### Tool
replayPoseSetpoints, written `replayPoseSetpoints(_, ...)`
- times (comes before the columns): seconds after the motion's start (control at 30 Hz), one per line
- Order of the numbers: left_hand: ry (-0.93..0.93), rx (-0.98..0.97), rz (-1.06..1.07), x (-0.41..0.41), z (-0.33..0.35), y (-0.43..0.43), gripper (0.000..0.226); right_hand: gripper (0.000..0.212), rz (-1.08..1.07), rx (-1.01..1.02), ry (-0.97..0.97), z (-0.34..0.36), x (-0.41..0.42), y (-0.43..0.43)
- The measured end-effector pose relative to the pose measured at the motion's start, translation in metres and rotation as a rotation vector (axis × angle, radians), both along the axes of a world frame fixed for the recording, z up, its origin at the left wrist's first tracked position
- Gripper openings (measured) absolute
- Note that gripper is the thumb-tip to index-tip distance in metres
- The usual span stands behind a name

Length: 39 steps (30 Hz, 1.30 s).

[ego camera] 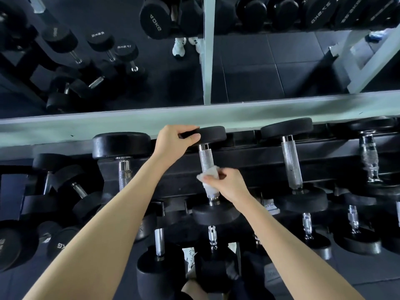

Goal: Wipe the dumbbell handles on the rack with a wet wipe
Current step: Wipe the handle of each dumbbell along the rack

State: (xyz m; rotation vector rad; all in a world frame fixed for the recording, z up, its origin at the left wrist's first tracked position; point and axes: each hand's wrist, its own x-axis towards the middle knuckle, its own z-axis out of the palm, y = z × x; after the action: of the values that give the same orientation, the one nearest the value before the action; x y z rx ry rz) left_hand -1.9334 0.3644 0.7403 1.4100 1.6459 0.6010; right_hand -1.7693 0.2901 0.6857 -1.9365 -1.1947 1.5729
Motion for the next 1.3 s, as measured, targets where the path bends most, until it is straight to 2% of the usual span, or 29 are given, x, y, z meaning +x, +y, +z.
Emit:
replayPoseSetpoints(0.23,0.024,0.001,-0.003,0.006,0.009,-0.002,0.030,0.041,0.398,-0.023,-0.308,0.001,0.015,-0.016)
replayPoseSetpoints(0.33,0.034,0.004,0.005,0.008,0.012,-0.003,0.030,0.029,0.398,0.025,-0.468,0.007,0.000,-0.022)
replayPoseSetpoints(0.4,0.031,0.003,0.027,0.009,0.012,-0.004,0.030,0.033,0.335,0.048,-0.512,0.008,-0.012,-0.026)
replayPoseSetpoints(0.47,0.027,0.003,0.033,0.010,0.012,-0.004,0.030,0.035,0.197,0.023,-0.409,0.003,-0.010,-0.024)
replayPoseSetpoints(0.6,0.044,0.020,0.010,0.015,0.013,-0.002,0.030,0.027,-0.012,-0.184,0.124,-0.004,0.018,-0.004)
replayPoseSetpoints(0.67,0.055,0.034,0.008,0.018,0.012,-0.002,0.031,0.028,-0.034,-0.237,0.260,-0.005,0.024,0.003)
replayPoseSetpoints(0.83,0.067,0.042,0.018,0.020,0.013,-0.003,0.031,0.010,-0.325,-0.121,0.538,0.011,0.007,0.032)
replayPoseSetpoints(0.9,0.065,0.040,0.020,0.020,0.014,-0.004,0.031,0.013,-0.407,-0.094,0.583,0.016,0.002,0.050)
replayPoseSetpoints(0.97,0.065,0.041,0.030,0.021,0.014,-0.003,0.031,0.026,-0.436,-0.121,0.600,0.011,-0.002,0.058)
replayPoseSetpoints(1.1,0.083,0.047,0.049,0.025,0.015,-0.004,0.030,0.048,-0.334,-0.197,0.601,-0.003,0.003,0.043)
replayPoseSetpoints(1.3,0.085,0.041,0.047,0.026,0.016,-0.004,0.032,0.039,-0.046,-0.121,0.308,0.001,0.010,0.028)
